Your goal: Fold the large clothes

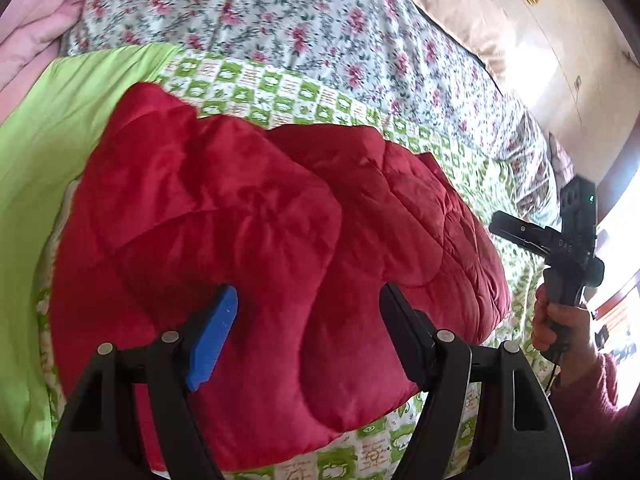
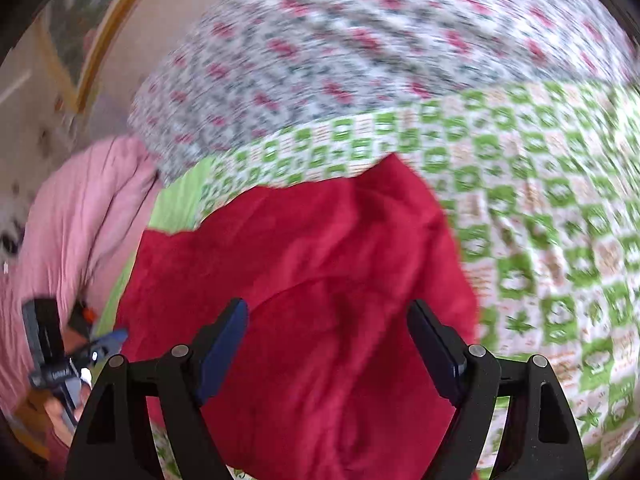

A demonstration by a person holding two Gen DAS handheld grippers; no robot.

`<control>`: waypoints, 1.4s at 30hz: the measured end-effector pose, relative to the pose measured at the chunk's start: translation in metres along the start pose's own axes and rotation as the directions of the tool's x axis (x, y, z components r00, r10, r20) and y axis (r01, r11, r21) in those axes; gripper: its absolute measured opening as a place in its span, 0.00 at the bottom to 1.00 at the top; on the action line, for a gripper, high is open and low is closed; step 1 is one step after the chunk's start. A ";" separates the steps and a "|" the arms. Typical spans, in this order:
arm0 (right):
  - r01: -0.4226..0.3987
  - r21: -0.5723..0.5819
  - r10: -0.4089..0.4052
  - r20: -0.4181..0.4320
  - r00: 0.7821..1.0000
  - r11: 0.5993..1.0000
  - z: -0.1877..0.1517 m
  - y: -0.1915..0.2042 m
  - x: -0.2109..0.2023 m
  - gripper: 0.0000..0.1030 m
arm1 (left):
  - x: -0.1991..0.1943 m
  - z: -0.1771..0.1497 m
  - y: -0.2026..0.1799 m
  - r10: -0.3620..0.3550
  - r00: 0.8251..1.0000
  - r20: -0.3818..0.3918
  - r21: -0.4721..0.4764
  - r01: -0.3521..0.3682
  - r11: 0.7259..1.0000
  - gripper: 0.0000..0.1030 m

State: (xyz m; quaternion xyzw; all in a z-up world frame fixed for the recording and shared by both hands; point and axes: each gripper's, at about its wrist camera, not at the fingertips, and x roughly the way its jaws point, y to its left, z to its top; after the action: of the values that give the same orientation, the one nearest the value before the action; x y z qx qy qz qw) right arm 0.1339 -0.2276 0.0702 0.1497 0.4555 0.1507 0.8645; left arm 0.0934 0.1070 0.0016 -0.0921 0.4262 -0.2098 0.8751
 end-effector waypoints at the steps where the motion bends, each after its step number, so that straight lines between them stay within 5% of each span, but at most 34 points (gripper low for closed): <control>1: -0.006 -0.028 0.006 -0.008 1.000 1.000 0.000 0.008 0.004 0.81 | 0.004 0.001 -0.006 0.007 1.000 -0.004 0.017 -0.007 1.000 0.71; 13: -0.006 -0.147 -0.009 -0.102 0.995 0.989 0.005 0.049 0.060 0.80 | 0.031 0.011 -0.004 0.119 0.993 -0.017 0.072 -0.118 0.990 0.71; 19: 0.098 -0.217 -0.131 -0.140 0.981 0.971 0.006 0.053 0.096 0.81 | 0.056 0.024 0.023 0.162 0.987 -0.013 0.043 -0.162 0.986 0.71; 25: 0.134 -0.130 -0.155 -0.166 0.974 0.982 0.027 0.025 0.129 0.81 | 0.085 0.045 0.051 0.210 0.977 -0.046 -0.039 -0.212 0.977 0.72; 27: 0.136 -0.086 -0.149 -0.170 0.974 0.987 0.032 0.011 0.140 0.81 | 0.096 0.048 0.063 0.177 0.982 -0.062 -0.085 -0.182 0.980 0.71; 42: 0.151 0.027 -0.145 -0.156 0.977 0.988 0.035 -0.016 0.157 0.83 | 0.111 0.055 0.065 0.216 0.973 -0.084 -0.068 -0.222 0.973 0.72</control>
State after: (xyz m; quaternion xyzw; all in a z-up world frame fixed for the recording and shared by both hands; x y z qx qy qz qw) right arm 0.2501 -0.1844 -0.0336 0.1199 0.5335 0.0880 0.8326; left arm 0.2160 0.1147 -0.0651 -0.0704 0.4743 -0.0986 0.8720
